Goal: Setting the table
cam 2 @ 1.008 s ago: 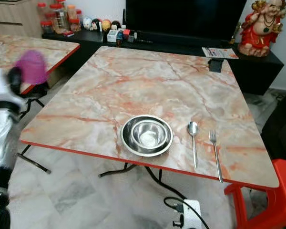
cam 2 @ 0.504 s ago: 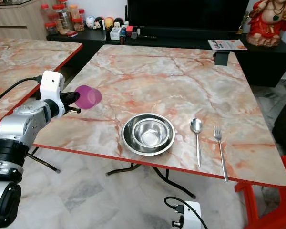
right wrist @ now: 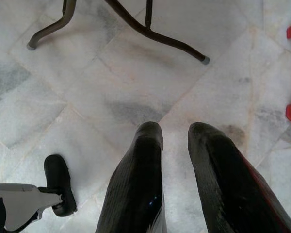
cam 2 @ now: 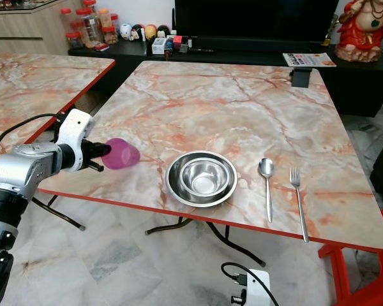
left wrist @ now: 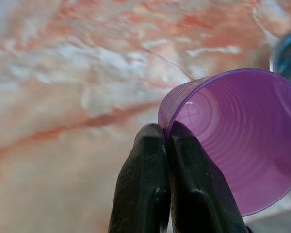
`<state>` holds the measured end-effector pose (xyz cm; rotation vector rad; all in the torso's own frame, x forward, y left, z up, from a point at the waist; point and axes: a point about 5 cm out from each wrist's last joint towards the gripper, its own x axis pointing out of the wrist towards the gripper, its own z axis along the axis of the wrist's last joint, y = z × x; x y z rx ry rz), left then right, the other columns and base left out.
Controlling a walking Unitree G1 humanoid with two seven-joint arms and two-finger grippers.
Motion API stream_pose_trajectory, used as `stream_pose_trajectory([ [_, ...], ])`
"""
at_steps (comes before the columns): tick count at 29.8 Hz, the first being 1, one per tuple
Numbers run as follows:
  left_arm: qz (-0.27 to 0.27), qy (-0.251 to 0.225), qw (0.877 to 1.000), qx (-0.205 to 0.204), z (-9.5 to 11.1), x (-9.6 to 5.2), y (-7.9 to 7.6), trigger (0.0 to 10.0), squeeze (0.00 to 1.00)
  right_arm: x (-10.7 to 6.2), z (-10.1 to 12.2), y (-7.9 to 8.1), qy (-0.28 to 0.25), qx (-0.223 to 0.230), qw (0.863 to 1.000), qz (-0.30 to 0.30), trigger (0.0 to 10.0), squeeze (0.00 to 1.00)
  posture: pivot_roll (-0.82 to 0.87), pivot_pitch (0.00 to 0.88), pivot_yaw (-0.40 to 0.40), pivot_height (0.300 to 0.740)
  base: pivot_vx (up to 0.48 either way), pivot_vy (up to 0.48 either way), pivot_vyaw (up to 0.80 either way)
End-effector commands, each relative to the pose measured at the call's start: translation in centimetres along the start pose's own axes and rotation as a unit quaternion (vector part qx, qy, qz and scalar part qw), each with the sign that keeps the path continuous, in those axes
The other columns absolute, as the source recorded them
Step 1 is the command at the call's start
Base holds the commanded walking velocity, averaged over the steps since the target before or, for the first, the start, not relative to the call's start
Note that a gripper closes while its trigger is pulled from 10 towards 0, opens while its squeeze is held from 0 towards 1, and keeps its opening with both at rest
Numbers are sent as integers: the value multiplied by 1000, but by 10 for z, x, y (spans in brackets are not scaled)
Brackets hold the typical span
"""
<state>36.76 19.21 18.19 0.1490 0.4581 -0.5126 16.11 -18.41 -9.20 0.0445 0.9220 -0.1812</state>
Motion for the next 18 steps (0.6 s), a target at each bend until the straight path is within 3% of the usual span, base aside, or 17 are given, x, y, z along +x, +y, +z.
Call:
stream_pose_trajectory([
  [1, -17, 6, 1000, -19, -4, 2, -6, 10000, 0, 0, -2, -2, 6, -3, 1000, 0, 10000, 0, 15, 0, 20, 740, 0, 0, 0],
  [7, -46, 18, 999, -4, -3, 9, -23, 10000, 0, -1, -4, -6, 9, -9, 1000, -2, 10000, 0, 18, 0, 6, 740, 0, 0, 0],
  [18, -24, 16, 1000, 2, 1, 11, -26, 10000, 0, -3, -12, -6, 15, -2, 1000, -5, 10000, 0, -4, 0, 33, 740, 0, 0, 0],
])
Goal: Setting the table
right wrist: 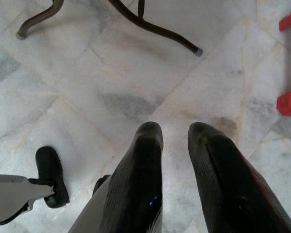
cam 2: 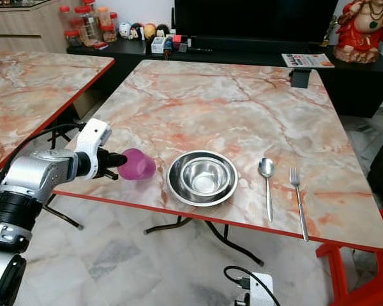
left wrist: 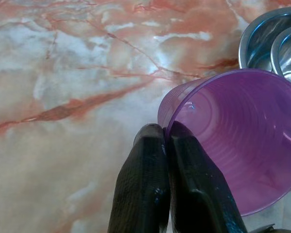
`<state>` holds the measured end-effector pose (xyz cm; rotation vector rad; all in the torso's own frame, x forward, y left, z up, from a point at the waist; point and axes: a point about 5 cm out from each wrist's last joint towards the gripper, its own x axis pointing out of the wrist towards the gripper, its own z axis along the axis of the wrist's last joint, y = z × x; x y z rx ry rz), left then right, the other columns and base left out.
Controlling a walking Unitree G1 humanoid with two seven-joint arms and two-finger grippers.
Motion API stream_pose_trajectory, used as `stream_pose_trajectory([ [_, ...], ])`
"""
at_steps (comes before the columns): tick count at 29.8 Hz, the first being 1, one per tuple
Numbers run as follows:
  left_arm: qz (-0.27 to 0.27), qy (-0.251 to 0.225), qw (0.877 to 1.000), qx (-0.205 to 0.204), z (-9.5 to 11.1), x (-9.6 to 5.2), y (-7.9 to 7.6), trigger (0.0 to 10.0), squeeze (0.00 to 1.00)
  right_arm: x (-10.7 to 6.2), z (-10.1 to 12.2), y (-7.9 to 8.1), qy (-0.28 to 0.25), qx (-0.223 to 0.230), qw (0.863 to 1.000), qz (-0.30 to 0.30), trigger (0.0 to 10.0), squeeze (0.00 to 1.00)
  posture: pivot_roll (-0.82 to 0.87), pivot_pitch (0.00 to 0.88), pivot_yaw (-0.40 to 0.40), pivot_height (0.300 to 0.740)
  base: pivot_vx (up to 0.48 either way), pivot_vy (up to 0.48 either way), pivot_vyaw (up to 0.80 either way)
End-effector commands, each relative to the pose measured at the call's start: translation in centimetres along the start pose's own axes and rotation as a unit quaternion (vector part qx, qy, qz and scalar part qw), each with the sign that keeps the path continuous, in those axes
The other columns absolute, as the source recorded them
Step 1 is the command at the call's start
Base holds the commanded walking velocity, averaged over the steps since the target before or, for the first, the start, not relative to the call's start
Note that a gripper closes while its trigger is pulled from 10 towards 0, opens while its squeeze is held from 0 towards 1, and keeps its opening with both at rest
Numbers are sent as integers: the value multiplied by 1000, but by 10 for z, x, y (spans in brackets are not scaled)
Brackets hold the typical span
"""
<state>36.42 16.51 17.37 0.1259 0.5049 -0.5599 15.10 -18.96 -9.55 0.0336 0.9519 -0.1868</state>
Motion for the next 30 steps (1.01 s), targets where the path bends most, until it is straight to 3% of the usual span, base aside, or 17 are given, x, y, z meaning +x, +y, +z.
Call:
stream_pose_trajectory([
  [1, 7, -1, 1000, 15, 3, -1, -1, 10000, 0, -1, -2, 1, 1, 3, 1000, 0, 10000, 0, -5, 0, 35, 740, 0, 0, 0],
  [9, 11, 3, 1000, 17, 2, 2, -4, 10000, 0, -1, -4, 2, 2, 8, 1000, -1, 10000, 0, -8, 0, 43, 740, 0, 0, 0],
  [10, 14, 2, 1000, 16, 2, 2, -3, 10000, 796, -1, -4, 2, 2, 8, 1000, -1, 10000, 0, -8, 0, 44, 740, 0, 0, 0],
  [11, 14, 2, 1000, 16, 2, 2, -3, 10000, 796, -1, -4, 2, 2, 8, 1000, -1, 10000, 0, -8, 0, 44, 740, 0, 0, 0],
  [12, 22, 2, 1000, 15, 2, 3, -2, 10000, 1000, -1, -4, 2, 2, 9, 1000, -1, 10000, 0, -9, 0, 44, 740, 0, 0, 0],
  [13, 27, 2, 999, 19, 1, 3, -1, 10000, 1000, -1, -4, 2, 2, 9, 1000, -2, 10000, 0, -10, 0, 44, 740, 0, 0, 0],
  [14, 29, 1, 999, 18, 1, 3, -1, 10000, 0, -1, -4, 2, 2, 9, 1000, -2, 10000, 0, -11, 0, 43, 740, 0, 0, 0],
  [30, 38, -2, 999, 0, -2, 6, -2, 10000, 0, 0, -1, 0, -2, 8, 1000, -3, 10000, 0, -13, 0, 28, 740, 0, 0, 0],
])
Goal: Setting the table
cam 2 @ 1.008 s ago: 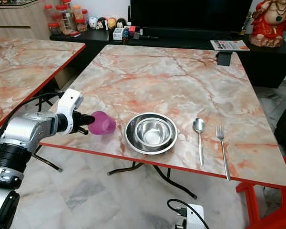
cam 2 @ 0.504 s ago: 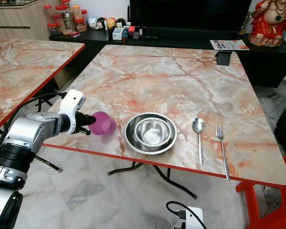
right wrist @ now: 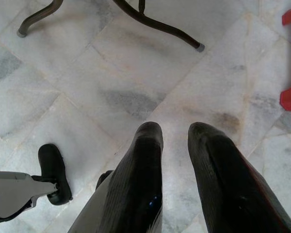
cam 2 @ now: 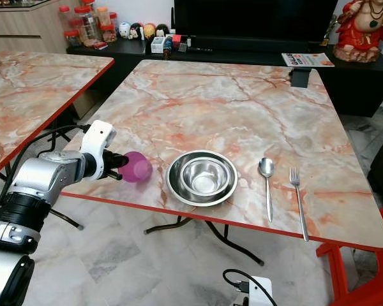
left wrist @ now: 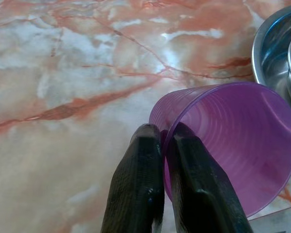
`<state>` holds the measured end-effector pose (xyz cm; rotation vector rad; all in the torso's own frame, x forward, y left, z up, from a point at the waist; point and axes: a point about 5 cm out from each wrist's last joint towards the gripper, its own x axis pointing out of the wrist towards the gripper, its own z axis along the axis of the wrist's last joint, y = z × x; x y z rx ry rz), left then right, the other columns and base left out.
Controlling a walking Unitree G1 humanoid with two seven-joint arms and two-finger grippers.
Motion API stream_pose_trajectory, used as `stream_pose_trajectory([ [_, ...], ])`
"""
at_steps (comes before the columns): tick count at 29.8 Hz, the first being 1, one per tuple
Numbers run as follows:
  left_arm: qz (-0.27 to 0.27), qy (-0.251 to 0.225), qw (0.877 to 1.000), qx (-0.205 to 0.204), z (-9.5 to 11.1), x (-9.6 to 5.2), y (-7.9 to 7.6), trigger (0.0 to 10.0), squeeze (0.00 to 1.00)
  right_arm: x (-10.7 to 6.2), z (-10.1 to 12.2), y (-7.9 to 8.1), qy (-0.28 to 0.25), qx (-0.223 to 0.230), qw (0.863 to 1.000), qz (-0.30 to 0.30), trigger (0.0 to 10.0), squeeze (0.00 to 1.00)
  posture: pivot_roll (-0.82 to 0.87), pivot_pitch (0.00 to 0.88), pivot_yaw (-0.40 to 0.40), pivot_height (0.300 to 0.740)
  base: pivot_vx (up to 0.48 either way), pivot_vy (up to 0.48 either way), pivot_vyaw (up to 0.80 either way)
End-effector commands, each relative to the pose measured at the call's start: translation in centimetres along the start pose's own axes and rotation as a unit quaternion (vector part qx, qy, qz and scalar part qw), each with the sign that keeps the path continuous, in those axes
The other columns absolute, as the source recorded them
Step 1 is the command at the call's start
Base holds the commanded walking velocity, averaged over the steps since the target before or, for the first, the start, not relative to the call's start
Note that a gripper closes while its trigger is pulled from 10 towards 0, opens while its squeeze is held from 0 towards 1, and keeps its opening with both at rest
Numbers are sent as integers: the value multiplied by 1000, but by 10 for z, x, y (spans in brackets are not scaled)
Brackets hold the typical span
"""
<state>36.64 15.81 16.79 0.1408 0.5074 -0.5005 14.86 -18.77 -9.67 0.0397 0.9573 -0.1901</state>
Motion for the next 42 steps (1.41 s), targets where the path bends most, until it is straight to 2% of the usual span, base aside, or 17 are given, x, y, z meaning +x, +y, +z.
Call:
stream_pose_trajectory([
  [1, 7, -6, 1000, 0, 0, -1, 2, 10000, 0, 0, 2, -1, -5, 5, 1000, -3, 10000, 0, -14, 0, 27, 740, 0, 0, 0],
  [2, 7, -6, 1000, 0, 0, -1, 2, 10000, 0, 0, 2, -1, -5, 5, 1000, -3, 10000, 0, -14, 0, 27, 740, 0, 0, 0],
  [3, 6, -6, 1000, 1, 0, 0, 2, 10000, 1000, 0, 3, -1, -6, 5, 1000, -3, 10000, 0, -16, 0, 26, 740, 0, 0, 0],
  [6, 6, -8, 1000, 0, 1, 0, 1, 10000, 1000, 1, 3, -2, -6, 5, 1000, -3, 10000, 0, -15, 0, 20, 740, 0, 0, 0],
  [7, 9, -11, 1000, 0, 3, 1, 0, 10000, 0, 1, 3, -2, -6, 4, 1000, -4, 10000, 0, -15, 0, 19, 740, 0, 0, 0],
  [20, 10, -14, 1000, -9, 2, 2, 0, 10000, 0, 1, 6, -4, -8, 3, 1000, -4, 10000, 0, -17, 0, 14, 740, 0, 0, 0],
  [25, 7, -30, 998, -57, 6, 3, -1, 10000, 0, 1, 6, -4, -9, 3, 1000, -4, 10000, 0, -16, 0, 13, 740, 0, 0, 0],
  [27, 9, -56, 996, -73, 12, 4, 0, 10000, 0, 1, 6, -4, -9, 3, 1000, -4, 10000, 0, -18, 0, 14, 740, 0, 0, 0],
  [32, 22, -83, 993, -86, 18, 4, 1, 10000, 0, 1, 6, -4, -9, 4, 1000, -4, 10000, 0, -19, 0, 12, 740, 0, 0, 0],
  [37, 23, -86, 992, -87, 20, 4, 1, 10000, 0, 1, 6, -5, -9, 4, 1000, -5, 10000, 0, -20, 0, 11, 740, 0, 0, 0],
  [42, 16, -48, 993, -104, 15, 3, 1, 10000, 0, 2, 7, -5, -10, 3, 1000, -5, 10000, 0, -16, 0, 11, 740, 0, 0, 0],
])
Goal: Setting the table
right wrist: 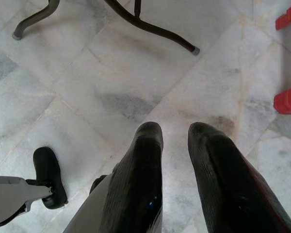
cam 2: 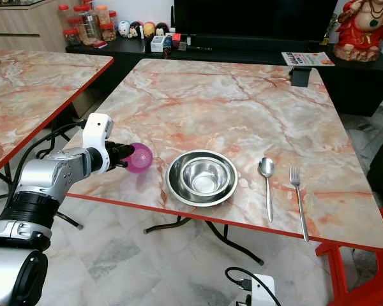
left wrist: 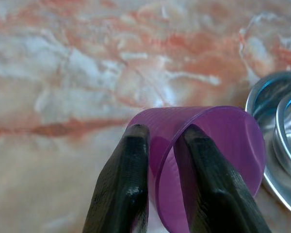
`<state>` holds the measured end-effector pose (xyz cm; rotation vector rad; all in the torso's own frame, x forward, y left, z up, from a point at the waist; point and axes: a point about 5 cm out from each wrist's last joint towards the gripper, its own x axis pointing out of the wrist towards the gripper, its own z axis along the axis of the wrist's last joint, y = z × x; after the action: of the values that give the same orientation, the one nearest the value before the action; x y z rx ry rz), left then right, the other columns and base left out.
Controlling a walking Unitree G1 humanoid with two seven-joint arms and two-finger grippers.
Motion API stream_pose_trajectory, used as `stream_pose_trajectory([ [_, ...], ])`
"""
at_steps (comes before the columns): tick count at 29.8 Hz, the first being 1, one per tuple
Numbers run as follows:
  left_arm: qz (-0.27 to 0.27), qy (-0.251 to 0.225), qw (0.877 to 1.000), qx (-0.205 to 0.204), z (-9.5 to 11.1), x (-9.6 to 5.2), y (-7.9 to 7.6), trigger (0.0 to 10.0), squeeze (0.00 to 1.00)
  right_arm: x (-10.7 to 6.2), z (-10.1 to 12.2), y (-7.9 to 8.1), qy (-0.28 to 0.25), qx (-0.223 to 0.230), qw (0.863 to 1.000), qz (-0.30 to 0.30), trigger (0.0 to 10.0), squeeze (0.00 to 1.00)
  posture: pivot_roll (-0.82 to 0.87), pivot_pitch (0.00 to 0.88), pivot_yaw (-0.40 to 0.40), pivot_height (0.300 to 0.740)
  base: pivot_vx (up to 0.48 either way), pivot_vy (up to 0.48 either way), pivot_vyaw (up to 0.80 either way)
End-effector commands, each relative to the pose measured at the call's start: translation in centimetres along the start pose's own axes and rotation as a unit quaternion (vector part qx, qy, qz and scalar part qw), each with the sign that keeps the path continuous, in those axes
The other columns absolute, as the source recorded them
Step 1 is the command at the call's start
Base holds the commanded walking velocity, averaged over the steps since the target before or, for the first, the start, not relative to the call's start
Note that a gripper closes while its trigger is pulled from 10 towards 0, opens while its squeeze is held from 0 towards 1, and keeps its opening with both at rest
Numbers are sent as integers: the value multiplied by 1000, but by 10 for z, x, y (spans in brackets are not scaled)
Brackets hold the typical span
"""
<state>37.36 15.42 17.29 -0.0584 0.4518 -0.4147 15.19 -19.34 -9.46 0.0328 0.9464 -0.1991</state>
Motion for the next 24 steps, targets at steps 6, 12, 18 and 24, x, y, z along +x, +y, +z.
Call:
stream_pose_trajectory([
  [6, -16, 20, 998, -53, 6, -3, 0, 10000, 0, 1, 3, 0, -4, 3, 1000, 1, 10000, 0, -14, 0, 14, 740, 0, 0, 0],
  [12, -11, 27, 993, -115, 11, -6, 3, 10000, 0, 1, 3, -1, -4, 2, 1000, 0, 10000, 0, -11, 0, 15, 740, 0, 0, 0],
  [18, -8, 30, 989, -143, 15, -6, 2, 10000, 0, 1, 3, 0, -4, -1, 1000, 3, 10000, 0, -9, 0, 16, 740, 0, 0, 0],
  [24, -8, 40, 986, -163, 11, -5, 0, 10000, 0, 1, 5, 0, -5, -1, 1000, 3, 10000, 0, -11, 0, 15, 740, 0, 0, 0],
])
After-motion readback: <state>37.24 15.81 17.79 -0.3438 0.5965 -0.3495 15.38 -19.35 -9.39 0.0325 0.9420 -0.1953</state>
